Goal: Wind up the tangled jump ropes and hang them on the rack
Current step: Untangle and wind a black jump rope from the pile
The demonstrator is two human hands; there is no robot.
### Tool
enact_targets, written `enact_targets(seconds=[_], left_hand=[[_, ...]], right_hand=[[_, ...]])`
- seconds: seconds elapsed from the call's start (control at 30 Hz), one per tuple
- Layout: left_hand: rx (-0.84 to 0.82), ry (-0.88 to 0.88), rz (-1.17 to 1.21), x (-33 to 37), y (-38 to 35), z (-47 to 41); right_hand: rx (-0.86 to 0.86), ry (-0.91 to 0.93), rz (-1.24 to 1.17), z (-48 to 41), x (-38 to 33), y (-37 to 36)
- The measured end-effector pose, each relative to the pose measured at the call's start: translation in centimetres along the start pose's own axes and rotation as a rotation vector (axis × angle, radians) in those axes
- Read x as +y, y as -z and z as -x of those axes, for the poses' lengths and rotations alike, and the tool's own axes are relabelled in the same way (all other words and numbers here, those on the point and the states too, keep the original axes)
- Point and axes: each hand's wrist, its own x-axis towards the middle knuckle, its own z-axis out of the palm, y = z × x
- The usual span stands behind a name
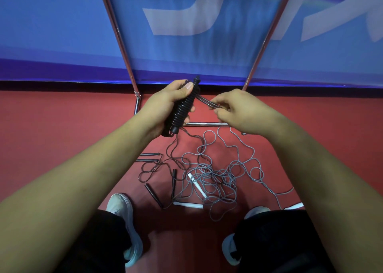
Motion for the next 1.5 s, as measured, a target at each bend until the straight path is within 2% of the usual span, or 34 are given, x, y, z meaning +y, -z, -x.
enact_targets(seconds=[0.07, 0.17, 0.3, 0.37, 0.47, 0.57, 0.7, 0.83, 0.93, 1.07, 1.27, 1.4, 1.5], left_hand=[[0.051, -0.013, -0.063, 0.1, 0.0, 0.0], [0.148, -0.100, -0.327, -0.3, 0.5, -0.4], [0.202, -0.220, -0.943, -0.8, 0.5, -0.6], [0.123, -0.234, -1.185, -0.5, 0.4, -0.4], [-0.094, -0.279, -1.272, 0.2, 0.7, 0.0], [-0.218, -0.262, -1.203, 0.5, 1.2, 0.5], [-0.214, -0.291, -1.186, -0.5, 0.9, 0.8], [-0.301, -0.252, -0.685, -0.5, 1.1, 1.1], [-0.352, -0.237, -0.395, -0.7, 1.0, 1.1], [-0.341, -0.175, -0.101, -1.2, 0.3, 0.8], [-0.278, -0.063, 0.160, -0.9, -0.1, 0.4], [-0.205, -0.063, 0.211, -1.0, -1.0, 0.5], [-0.199, -0.087, 0.278, -0.9, -1.4, 0.5]], right_hand=[[0.016, 0.009, 0.024, 0.0, 0.1, 0.2], [0.086, 0.054, 0.113, -0.3, 0.0, 0.2], [0.086, 0.130, 0.252, -0.8, -0.4, 0.0], [0.095, 0.170, 0.275, -0.7, -0.4, 0.1], [0.110, 0.224, 0.215, -0.4, -0.4, 0.0], [0.112, 0.246, 0.102, -0.2, -0.9, -0.2], [0.121, 0.107, -0.178, 0.2, -1.7, -0.5], [0.171, 0.001, -0.573, 0.2, -1.8, -0.5], [0.151, -0.070, -0.871, -0.1, -1.4, -0.8], [0.160, -0.092, -1.051, -0.7, -1.2, -1.2], [0.193, -0.052, -1.022, -0.6, -0.7, -1.5], [0.248, -0.083, -0.758, -0.3, -0.7, -0.9], [0.232, -0.099, -0.671, -0.1, -0.6, -0.5]])
